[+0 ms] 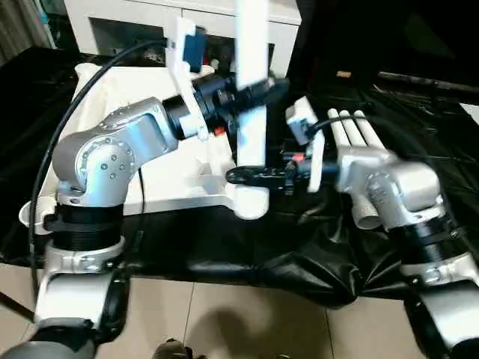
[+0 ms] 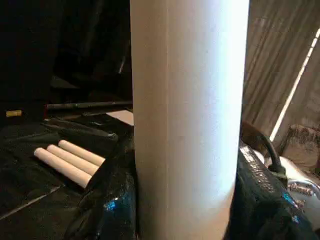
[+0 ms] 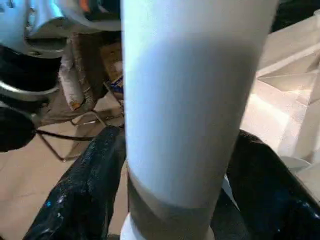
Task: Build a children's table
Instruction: Pick table leg
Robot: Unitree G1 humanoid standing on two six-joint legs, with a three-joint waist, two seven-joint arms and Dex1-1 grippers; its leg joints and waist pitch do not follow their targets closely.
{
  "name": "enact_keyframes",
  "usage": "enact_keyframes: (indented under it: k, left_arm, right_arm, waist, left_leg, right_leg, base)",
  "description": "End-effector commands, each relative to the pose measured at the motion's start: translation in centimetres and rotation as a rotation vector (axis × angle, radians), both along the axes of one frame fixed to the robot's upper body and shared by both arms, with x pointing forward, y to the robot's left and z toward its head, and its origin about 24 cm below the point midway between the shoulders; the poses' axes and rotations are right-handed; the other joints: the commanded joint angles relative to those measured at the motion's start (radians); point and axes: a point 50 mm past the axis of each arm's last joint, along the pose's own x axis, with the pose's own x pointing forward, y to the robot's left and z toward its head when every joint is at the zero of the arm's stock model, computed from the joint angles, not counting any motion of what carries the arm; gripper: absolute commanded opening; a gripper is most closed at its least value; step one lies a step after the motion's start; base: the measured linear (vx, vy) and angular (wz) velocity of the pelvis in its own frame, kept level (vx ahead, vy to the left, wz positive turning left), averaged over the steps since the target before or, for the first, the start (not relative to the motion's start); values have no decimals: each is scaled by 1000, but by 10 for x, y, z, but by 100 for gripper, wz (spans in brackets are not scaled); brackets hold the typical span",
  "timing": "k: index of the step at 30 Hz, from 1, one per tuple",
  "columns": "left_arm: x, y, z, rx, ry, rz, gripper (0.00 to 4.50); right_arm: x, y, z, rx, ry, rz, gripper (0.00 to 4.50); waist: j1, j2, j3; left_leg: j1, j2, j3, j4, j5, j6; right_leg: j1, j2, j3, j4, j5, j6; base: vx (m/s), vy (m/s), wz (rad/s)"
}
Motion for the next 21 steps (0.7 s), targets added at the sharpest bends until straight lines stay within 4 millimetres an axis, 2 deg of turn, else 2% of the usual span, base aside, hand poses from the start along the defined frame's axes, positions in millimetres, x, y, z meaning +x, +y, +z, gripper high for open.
enact_keyframes:
  k: [1, 10, 19, 21]
  left_arm:
    - [-3, -4, 5, 18, -29, -30, 184]
    - [-5, -6, 6, 20, -44, -65, 184]
    - [-6, -7, 7, 18, -50, -86, 184]
    - [-6, -8, 7, 17, -51, -88, 184]
  right_arm:
    - [-3, -1, 5, -13, -3, 39, 312]
    - [-5, 1, -4, -67, 27, 70, 312]
    - [-2, 3, -5, -67, 31, 60, 312]
    - [-2, 3, -5, -66, 33, 58, 284]
  waist:
    - [1, 3, -83]
    - [2, 0, -82]
    - [2, 3, -83]
    - [2, 2, -83]
  left_leg:
    - [20, 39, -16, -68, -70, -11]
    - [21, 40, -16, -68, -80, -13]
    - [20, 40, -17, -68, -76, -14]
    - [20, 40, -16, -68, -79, -15]
  right_leg:
    - [57, -77, 46, -63, -50, -204]
    - [55, -80, 46, -65, -77, -207]
    - [56, -79, 45, -62, -59, -214]
    - [56, -79, 46, -63, -64, -212]
  base:
    - [0, 0, 0]
    - [0, 0, 0]
    - [0, 0, 0]
    - [0, 0, 0]
